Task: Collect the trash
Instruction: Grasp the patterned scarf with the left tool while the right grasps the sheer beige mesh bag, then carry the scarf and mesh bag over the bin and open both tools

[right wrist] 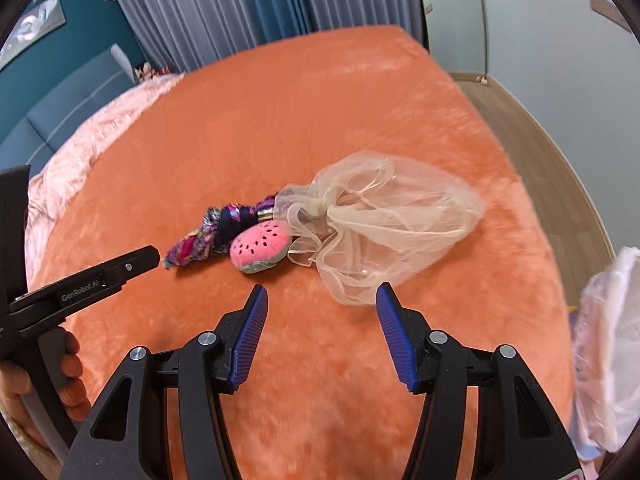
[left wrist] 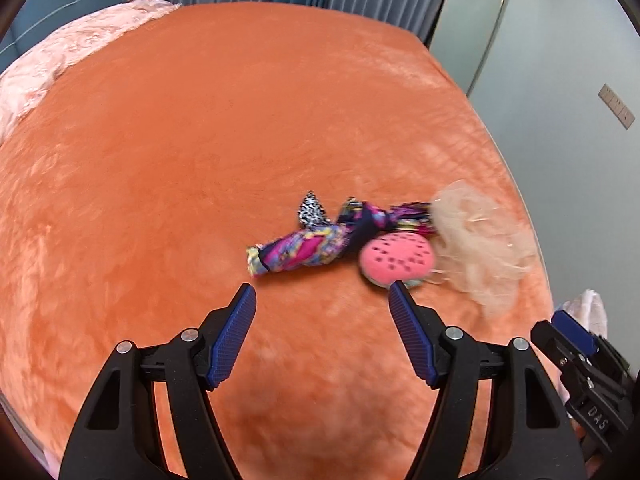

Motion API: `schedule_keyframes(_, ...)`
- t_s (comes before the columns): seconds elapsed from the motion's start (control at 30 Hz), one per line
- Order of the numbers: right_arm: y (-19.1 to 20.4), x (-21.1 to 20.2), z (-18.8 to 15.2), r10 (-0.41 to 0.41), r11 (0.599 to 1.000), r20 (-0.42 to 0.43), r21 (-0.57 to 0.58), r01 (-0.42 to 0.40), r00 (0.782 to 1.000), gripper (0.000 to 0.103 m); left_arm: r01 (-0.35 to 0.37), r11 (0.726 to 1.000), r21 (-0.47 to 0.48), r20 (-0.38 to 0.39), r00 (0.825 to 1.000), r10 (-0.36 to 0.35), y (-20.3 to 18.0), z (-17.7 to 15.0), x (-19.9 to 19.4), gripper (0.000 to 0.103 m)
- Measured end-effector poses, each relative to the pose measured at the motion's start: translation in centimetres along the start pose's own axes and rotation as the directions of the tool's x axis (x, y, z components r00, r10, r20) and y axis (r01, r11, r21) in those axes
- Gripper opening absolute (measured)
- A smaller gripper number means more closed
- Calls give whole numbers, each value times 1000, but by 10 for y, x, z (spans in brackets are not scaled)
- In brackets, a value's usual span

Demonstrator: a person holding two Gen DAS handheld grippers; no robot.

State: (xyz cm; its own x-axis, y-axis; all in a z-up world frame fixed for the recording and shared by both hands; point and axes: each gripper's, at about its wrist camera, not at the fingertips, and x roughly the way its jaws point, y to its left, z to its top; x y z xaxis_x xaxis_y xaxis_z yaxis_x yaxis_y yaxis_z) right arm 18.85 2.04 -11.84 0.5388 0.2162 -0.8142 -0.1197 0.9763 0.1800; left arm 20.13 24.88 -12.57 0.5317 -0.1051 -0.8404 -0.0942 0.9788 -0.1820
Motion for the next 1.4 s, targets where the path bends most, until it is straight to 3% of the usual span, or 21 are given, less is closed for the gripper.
schedule_keyframes(0.33,4,71,16,-24,1000,-73,1,24,997,55,46,997,54,-77,996,-42,11,18,66,64)
schedule_keyframes(0.4,3,78,17,-25,1000,-77,9,25,997,55,58,997,52,-91,994,-53,8,18,75,52)
schedule_keyframes(0.47,2,82,17,-24,1000,-84,13,25,996,46,73,997,36,-107,992,-69,6,17,82,39)
schedule_keyframes(0.53,3,86,16,-15,1000,-100,14,16,995,17,88,996,13,-120,989,-86,6,16,86,23)
schedule_keyframes(0.57,3,87,15,-6,1000,-115,15,8,993,11,98,995,7,-125,987,-96,4,15,85,10)
schedule_keyframes(0.6,4,87,14,-2,1000,-121,15,4,993,4,101,995,5,-127,987,-99,3,14,84,4)
schedule_keyframes(0.67,5,82,14,3,1000,-110,10,-2,994,2,100,995,5,-109,989,-99,1,13,74,3)
schedule_keyframes(0.83,9,38,23,49,999,-25,22,-49,998,1,135,991,-5,-44,990,-135,-12,18,32,3)
schedule_keyframes(1.03,11,-32,40,102,994,102,25,-105,990,1,182,983,19,44,982,-183,-40,24,-36,3)
schedule_keyframes(1.4,-17,-184,53,134,987,354,33,-156,925,1,272,952,138,166,942,-293,-126,29,-154,3)
